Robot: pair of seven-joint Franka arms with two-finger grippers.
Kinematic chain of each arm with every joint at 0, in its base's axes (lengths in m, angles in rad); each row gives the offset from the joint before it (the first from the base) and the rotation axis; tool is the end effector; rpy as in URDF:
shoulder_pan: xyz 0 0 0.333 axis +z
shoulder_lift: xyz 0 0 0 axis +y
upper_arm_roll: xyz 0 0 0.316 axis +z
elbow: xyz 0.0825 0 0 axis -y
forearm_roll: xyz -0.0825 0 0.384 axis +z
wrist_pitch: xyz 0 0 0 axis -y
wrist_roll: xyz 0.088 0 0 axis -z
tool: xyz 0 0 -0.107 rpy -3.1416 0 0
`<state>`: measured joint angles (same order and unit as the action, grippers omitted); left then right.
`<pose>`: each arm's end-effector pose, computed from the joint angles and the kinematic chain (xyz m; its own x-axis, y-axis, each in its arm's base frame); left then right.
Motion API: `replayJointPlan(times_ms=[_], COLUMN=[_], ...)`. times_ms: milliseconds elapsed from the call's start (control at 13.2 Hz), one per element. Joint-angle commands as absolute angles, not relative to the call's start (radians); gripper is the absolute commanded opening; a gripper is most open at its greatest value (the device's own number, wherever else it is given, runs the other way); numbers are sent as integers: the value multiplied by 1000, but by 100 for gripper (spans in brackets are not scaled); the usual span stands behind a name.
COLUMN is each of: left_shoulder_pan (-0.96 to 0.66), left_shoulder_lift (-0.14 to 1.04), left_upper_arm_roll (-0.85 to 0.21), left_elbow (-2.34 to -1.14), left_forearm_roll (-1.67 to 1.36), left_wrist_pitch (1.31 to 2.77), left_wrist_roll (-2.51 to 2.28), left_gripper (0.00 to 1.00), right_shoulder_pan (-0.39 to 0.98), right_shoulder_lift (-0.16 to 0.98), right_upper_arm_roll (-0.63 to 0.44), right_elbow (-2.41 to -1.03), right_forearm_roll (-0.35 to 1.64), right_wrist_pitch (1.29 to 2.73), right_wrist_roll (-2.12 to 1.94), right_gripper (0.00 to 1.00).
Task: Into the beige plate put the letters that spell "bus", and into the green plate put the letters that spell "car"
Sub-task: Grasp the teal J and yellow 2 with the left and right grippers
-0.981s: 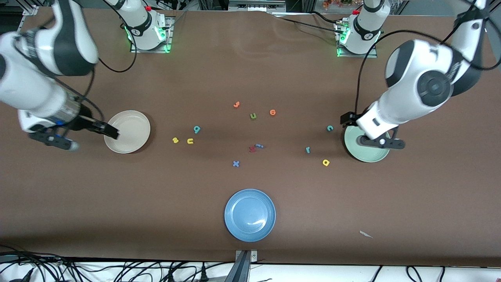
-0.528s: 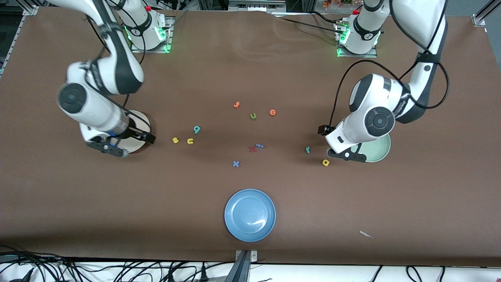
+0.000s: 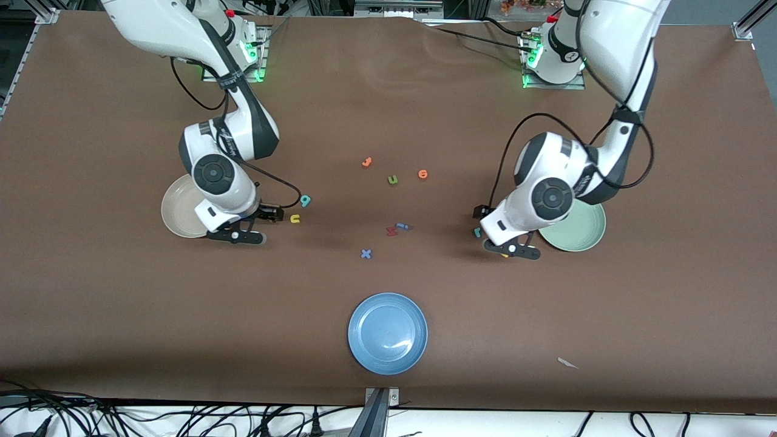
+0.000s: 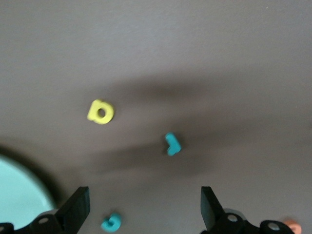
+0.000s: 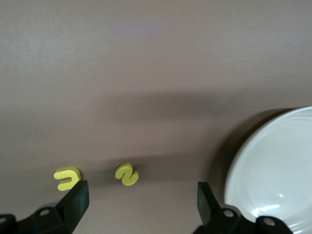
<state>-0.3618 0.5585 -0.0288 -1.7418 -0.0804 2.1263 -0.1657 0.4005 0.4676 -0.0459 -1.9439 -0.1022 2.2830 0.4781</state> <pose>0.5974 -0.2483 0.2425 0.9673 -0.1738 -0.1848 -0.1683 -0.9847 0.0452 0.5701 0.2094 0.2298 0.9957 -0.0532 -0.0758 -0.0423 -0.9894 0.1391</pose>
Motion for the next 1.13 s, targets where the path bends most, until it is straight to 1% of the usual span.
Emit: replayJointPlan(times_ms=[0, 226, 377, 679, 755, 906, 981, 1057], left_shoulder_pan=[-385, -399, -400, -420, -428, -433, -433, -433], left_shoulder_lift=[620, 655, 666, 696, 701, 704, 707, 713], left_upper_arm_roll=[-15, -15, -15, -15, -14, -15, -15, -15], left_elbow=[-1703, -1703, -1703, -1703, -1703, -1703, -1703, -1703], left_forearm_roll=[-110, -147, -147, -147, -146, -144, -144, -143], left_wrist_pitch=[2175, 2230, 2238, 2289, 2289, 2289, 2289, 2289], left_wrist_roll=[-207, -210, -212, -231, -248, -258, -258, -258], left_gripper=[100, 100, 99, 98, 98, 97, 93, 89], right_shoulder_pan=[399, 394, 390, 379, 379, 379, 379, 380], right_shoulder_lift=[474, 471, 477, 476, 476, 471, 475, 483], right_upper_arm_roll=[-34, -35, -35, -40, -40, -38, -38, -38], right_elbow=[-1980, -1988, -2002, -2091, -2109, -2125, -2123, -2126], right_forearm_roll=[-117, -110, -110, -101, -91, -91, -91, -91], right_wrist_pitch=[2357, 2375, 2393, 2523, 2540, 2546, 2554, 2586], right_wrist_roll=[387, 264, 235, 164, 164, 170, 170, 175], right_gripper=[98, 98, 96, 95, 93, 92, 89, 82])
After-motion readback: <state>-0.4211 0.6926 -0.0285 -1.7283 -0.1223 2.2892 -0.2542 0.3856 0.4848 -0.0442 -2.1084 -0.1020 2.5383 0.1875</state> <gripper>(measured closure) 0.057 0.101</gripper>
